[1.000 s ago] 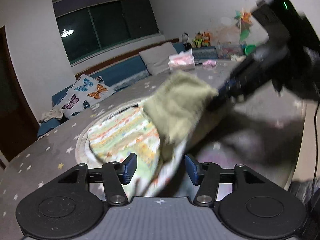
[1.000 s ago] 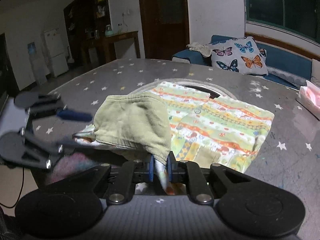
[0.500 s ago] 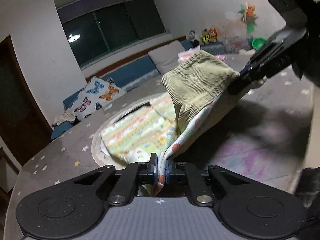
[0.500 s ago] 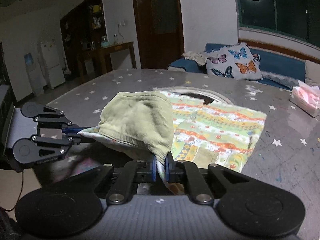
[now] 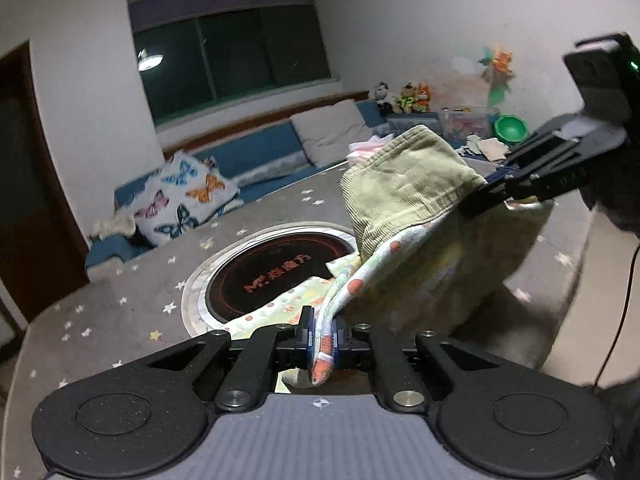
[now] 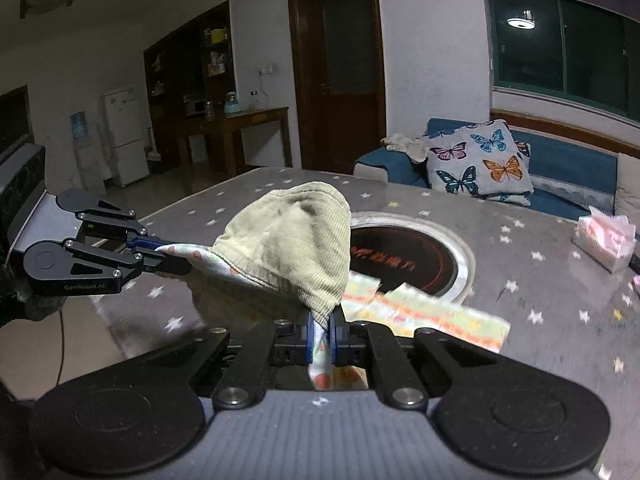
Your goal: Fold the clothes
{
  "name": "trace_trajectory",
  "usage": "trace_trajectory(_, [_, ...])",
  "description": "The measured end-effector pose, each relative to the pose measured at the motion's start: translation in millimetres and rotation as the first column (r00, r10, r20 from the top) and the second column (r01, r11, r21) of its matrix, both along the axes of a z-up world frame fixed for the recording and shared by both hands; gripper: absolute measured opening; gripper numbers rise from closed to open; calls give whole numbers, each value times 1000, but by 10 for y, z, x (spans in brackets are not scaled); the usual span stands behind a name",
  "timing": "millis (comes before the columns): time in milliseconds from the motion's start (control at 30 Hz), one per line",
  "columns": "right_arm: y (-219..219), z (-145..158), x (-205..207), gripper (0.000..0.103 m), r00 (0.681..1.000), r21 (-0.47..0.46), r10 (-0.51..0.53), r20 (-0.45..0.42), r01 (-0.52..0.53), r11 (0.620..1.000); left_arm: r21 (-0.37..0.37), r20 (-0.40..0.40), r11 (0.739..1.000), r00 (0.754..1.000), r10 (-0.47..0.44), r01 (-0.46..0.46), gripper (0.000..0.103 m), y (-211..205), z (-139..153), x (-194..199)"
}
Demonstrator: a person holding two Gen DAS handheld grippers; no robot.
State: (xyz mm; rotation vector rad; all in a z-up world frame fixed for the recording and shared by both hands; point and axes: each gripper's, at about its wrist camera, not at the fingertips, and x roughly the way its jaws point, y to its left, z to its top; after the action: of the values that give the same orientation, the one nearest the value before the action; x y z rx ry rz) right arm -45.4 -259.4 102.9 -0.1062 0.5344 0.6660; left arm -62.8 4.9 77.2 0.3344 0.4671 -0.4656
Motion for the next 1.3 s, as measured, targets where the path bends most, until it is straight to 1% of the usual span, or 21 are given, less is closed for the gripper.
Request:
trace_trajectory(100, [45, -3, 321, 6, 1000, -21, -7, -8, 7, 1000, -7, -42, 1000, 999, 17, -17, 9, 11, 17, 370])
trace_trajectory(233, [130, -108, 876, 6, 998, -54, -25, -56, 22, 998, -12, -134, 998, 990, 52, -55, 9, 34, -80, 951])
trace_trajectory(300, [164, -191, 1107, 6, 995, -66, -35, -89, 29, 997, -8, -180, 998, 981, 66, -69, 9, 44, -188, 1230])
trace_trajectory(400, [252, -429, 1459, 7, 987, -97, -64, -147, 50, 994, -7, -253, 994, 962, 100, -105, 13, 84, -421, 1572])
trace_trajectory(433, [279, -530, 1577, 8, 980, -101, -84, -178, 67, 993, 2, -265, 992, 957, 119, -123, 14, 95, -501, 1656])
trace_trajectory(500, [255, -662, 1665, 11, 973, -103, -120, -197, 101, 989, 30, -269, 987, 950, 158, -156, 15, 109, -651, 1780])
trace_trajectory(533, [237, -723, 1699, 12, 969, -104, -137, -203, 118, 988, 40, -266, 984, 948, 175, -171, 18, 122, -703, 1798])
trace_trajectory(567, [220, -784, 1732, 20, 965, -105, -155, -210, 135, 985, 49, -263, 981, 945, 193, -186, 19, 136, -754, 1815])
trace_trajectory(600, [203, -845, 1766, 26, 961, -106, -172, -216, 152, 983, 39, -270, 980, 942, 198, -195, 19, 163, -781, 1828])
trace_trajectory(633, [186, -906, 1800, 30, 956, -108, -190, -223, 169, 980, 29, -277, 979, 939, 204, -204, 19, 190, -807, 1841])
trace_trajectory(667, [145, -891, 1785, 36, 955, -101, -206, -212, 188, 977, 16, -277, 978, 939, 205, -208, 19, 218, -822, 1839])
trace_trajectory(733, [49, -815, 1725, 36, 954, -82, -237, -181, 226, 971, 11, -273, 976, 939, 211, -217, 19, 226, -821, 1820])
trace_trajectory(800, [-33, -752, 1647, 36, 954, -68, -262, -149, 254, 965, 25, -255, 973, 940, 228, -230, 20, 201, -809, 1809])
trace_trajectory(900, [-85, -683, 1393, 35, 964, -52, -236, -125, 231, 972, 32, -235, 967, 939, 252, -252, 22, 180, -766, 1800])
trace_trajectory(1000, [-71, -733, 1237, 32, 967, -65, -201, -155, 193, 979, 22, -221, 962, 937, 269, -271, 21, 152, -680, 1767])
trace_trajectory(1033, [-71, -754, 1228, 31, 966, -68, -197, -166, 188, 980, 14, -214, 964, 941, 261, -264, 21, 122, -633, 1741])
trace_trajectory(1100, [-83, -839, 1271, 25, 959, -76, -211, -188, 200, 977, -2, -199, 968, 949, 244, -249, 21, 59, -538, 1690])
trace_trajectory(1133, [-111, -875, 1309, 24, 954, -72, -224, -200, 214, 974, -10, -192, 970, 953, 235, -241, 21, 28, -490, 1664])
trace_trajectory(1167, [-144, -909, 1350, 23, 948, -66, -238, -212, 229, 971, -29, -198, 974, 957, 213, -223, 21, -19, -459, 1651])
trace_trajectory(1233, [-195, -966, 1419, 17, 938, -59, -257, -233, 250, 966, -67, -210, 980, 963, 167, -185, 21, -113, -396, 1623])
trace_trajectory(1300, [-243, -1021, 1487, 12, 927, -54, -275, -253, 271, 961, -85, -231, 984, 964, 132, -155, 21, -231, -407, 1642])
